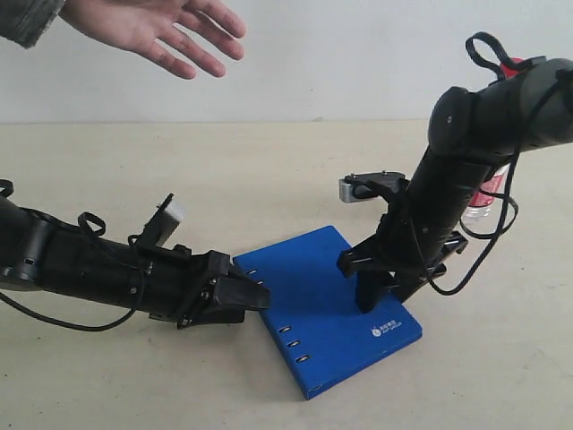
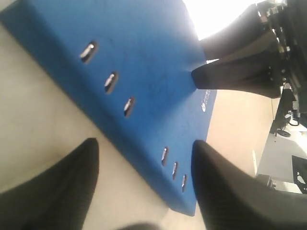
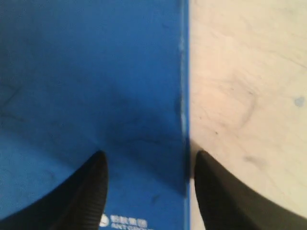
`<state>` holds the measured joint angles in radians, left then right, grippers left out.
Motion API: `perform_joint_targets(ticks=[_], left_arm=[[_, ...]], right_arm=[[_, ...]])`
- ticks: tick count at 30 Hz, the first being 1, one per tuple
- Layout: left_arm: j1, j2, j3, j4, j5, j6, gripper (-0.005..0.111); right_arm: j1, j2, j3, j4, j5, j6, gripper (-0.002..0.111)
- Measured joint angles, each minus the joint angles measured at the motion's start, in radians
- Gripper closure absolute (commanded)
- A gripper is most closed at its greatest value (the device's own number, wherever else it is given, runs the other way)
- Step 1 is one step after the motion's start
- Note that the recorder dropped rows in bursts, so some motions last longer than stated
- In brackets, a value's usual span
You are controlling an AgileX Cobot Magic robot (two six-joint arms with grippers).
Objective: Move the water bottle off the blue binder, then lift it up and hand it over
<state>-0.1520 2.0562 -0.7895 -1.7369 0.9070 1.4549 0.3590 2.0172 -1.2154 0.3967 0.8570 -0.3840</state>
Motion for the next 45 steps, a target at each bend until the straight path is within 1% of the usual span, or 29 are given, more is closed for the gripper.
perform_joint_targets(ticks=[3,6,8,9,11,17,20,28,31,33,36,39,45], left_arm=[[0.0,0.0,0.0,0.0,0.0,0.0,0.052],[0.003,0.0,0.0,0.002,-0.041,0.0,0.052],[0.003,0.0,0.0,-0.011,-0.062,-0.002,0.052],[0.003,-0.002,-0.002,-0.02,-0.074,-0.002,0.052],[0.003,-0.002,-0.004,-0.027,-0.079,-0.002,0.052],[0.004,-0.006,-0.008,-0.033,-0.099,-0.004,0.052],[0.006,-0.008,-0.01,-0.031,-0.106,-0.008,0.052],[0.012,-0.008,-0.01,-0.035,-0.098,-0.017,0.052],[0.019,-0.004,-0.01,-0.038,-0.069,-0.017,0.052],[0.023,0.001,-0.01,-0.038,-0.042,-0.017,0.052],[0.023,0.012,-0.001,-0.017,0.013,-0.019,0.052],[0.023,0.012,0.002,-0.01,0.05,-0.009,0.052],[0.023,0.01,0.003,-0.01,0.063,-0.017,0.052]], right_arm=[[0.0,0.004,0.0,0.097,0.041,-0.109,0.084],[-0.009,0.01,0.004,0.174,0.143,-0.235,0.092],[-0.01,0.012,0.008,0.218,0.226,-0.286,0.092],[-0.01,0.012,0.01,0.271,0.303,-0.326,0.092],[-0.009,0.012,0.01,0.325,0.354,-0.363,0.092],[-0.009,0.012,0.011,0.478,0.44,-0.484,0.092],[-0.009,0.012,0.011,0.559,0.435,-0.518,0.092],[-0.009,0.008,0.012,0.567,0.395,-0.521,0.092],[-0.009,0.008,0.012,0.544,0.336,-0.465,0.092],[-0.009,0.006,0.012,0.509,0.278,-0.42,0.096],[-0.012,0.006,0.012,0.439,0.186,-0.357,0.108],[-0.016,0.006,0.012,0.376,0.173,-0.281,0.108],[-0.016,0.004,0.012,0.356,0.163,-0.271,0.108]])
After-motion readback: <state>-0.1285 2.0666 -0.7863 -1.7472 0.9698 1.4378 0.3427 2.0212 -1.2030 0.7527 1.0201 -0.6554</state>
